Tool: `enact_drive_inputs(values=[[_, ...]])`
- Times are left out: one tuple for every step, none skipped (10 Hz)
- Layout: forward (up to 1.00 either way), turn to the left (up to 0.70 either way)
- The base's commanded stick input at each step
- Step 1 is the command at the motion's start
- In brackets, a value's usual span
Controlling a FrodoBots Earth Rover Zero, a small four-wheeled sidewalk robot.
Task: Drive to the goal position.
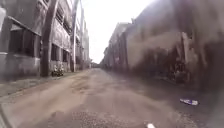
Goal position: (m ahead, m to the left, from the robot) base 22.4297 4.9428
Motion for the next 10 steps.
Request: enact_drive_inputs(values=[[0.7,0.0],[0.7,0.0],[0.7,0.0],[0.7,0.0],[0.7,0.0],[0.7,0.0],[0.7,0.0],[0.7,0.0],[0.7,0.0],[0.7,0.0]])
